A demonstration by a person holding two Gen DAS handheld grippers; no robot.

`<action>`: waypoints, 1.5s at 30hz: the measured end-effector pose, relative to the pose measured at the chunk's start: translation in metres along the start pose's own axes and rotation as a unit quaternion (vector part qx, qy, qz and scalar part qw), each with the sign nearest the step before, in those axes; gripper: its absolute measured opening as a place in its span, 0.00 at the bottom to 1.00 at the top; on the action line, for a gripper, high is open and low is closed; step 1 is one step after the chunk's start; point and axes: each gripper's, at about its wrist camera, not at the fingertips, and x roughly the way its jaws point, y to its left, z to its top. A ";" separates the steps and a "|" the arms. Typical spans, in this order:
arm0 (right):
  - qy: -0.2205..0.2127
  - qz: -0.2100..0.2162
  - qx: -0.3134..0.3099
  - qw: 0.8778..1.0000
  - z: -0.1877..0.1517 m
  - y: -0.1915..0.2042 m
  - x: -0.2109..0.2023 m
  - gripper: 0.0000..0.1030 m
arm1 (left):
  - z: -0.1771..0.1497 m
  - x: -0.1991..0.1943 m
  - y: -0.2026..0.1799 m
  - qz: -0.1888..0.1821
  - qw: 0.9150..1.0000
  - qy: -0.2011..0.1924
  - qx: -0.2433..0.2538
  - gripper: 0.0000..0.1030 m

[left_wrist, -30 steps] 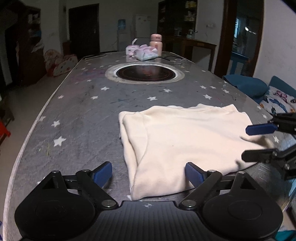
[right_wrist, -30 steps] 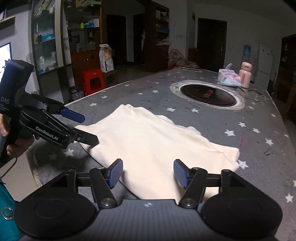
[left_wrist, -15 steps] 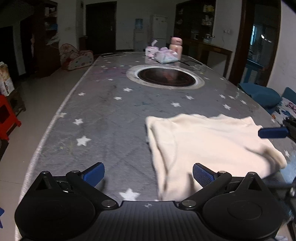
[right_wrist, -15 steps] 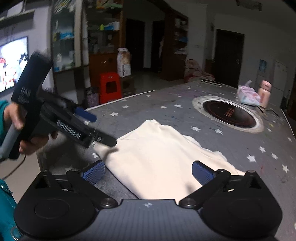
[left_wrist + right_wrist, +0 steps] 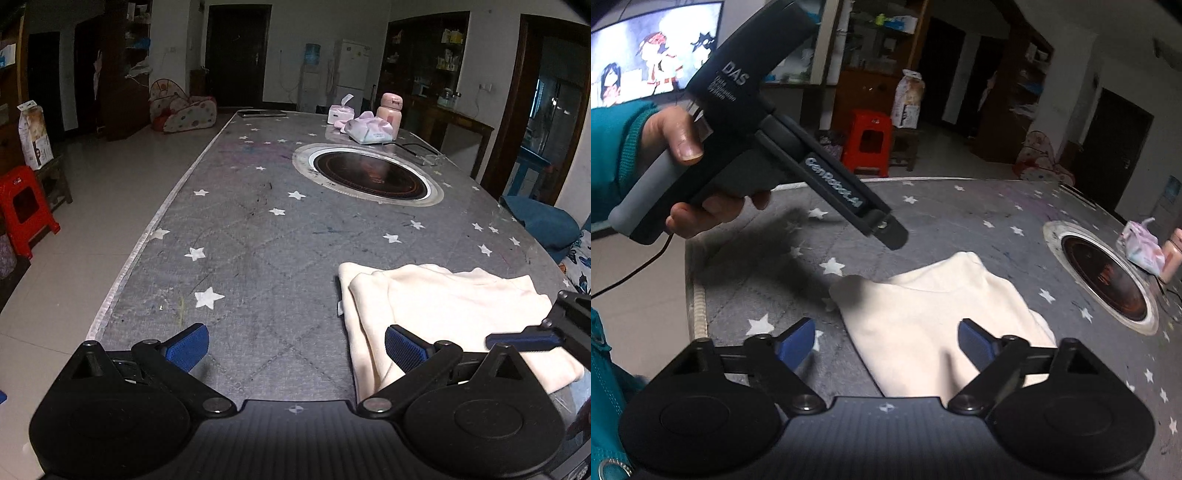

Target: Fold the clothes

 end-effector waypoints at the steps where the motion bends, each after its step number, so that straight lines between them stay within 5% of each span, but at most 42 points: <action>1: 0.002 0.002 -0.007 1.000 0.002 0.002 0.002 0.78 | 0.000 0.000 0.000 0.000 1.000 0.001 0.000 1.00; 11: 0.021 -0.003 -0.061 0.998 0.010 0.023 0.029 0.50 | 0.007 0.001 0.009 -0.039 0.998 0.011 -0.051 1.00; 18: 0.017 -0.007 -0.034 0.999 0.011 0.014 0.030 0.15 | 0.008 0.005 0.005 -0.090 0.992 0.025 -0.090 1.00; 31: -0.037 0.020 0.075 0.996 0.014 -0.029 -0.014 0.06 | 0.010 0.033 0.000 -0.183 0.959 0.084 -0.200 0.93; 37: -0.024 0.024 0.069 0.997 0.011 -0.026 -0.009 0.08 | 0.011 0.039 -0.003 -0.163 0.961 0.094 -0.203 0.87; 42: -0.009 0.030 0.033 0.999 0.008 -0.016 0.004 0.34 | 0.014 0.032 0.008 -0.145 0.964 0.078 -0.207 0.90; 45: -0.004 0.041 0.006 0.999 0.012 -0.005 0.014 0.35 | 0.015 0.030 0.014 -0.142 0.964 0.076 -0.211 0.91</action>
